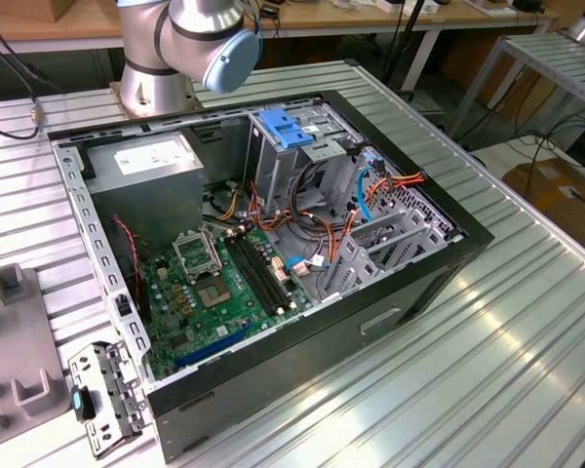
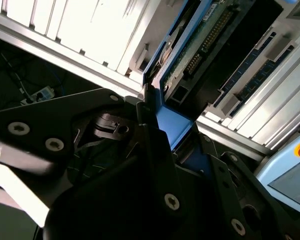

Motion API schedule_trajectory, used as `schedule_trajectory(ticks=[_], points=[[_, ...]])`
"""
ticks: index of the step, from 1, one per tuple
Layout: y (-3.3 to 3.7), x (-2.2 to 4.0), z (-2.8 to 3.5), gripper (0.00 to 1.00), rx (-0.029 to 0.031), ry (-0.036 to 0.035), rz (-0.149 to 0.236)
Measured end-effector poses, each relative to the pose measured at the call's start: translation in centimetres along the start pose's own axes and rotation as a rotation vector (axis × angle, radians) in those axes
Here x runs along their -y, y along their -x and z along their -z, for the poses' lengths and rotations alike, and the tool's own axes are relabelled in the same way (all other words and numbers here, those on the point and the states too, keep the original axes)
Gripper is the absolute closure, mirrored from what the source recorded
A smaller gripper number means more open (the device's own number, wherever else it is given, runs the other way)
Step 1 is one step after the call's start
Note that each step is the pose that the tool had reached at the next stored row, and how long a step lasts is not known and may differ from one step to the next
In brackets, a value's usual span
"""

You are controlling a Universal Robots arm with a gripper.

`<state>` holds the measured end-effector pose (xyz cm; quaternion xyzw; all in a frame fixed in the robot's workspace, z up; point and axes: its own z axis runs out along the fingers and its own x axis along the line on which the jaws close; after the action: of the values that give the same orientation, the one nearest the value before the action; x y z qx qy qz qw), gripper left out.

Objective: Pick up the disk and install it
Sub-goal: 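Pick up the disk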

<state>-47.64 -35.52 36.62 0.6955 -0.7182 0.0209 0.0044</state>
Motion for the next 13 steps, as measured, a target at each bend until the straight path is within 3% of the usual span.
schedule_trajectory(ticks=[13], points=[[-0.05, 0.04, 1.33, 0.63, 0.0, 0.0, 0.0]])
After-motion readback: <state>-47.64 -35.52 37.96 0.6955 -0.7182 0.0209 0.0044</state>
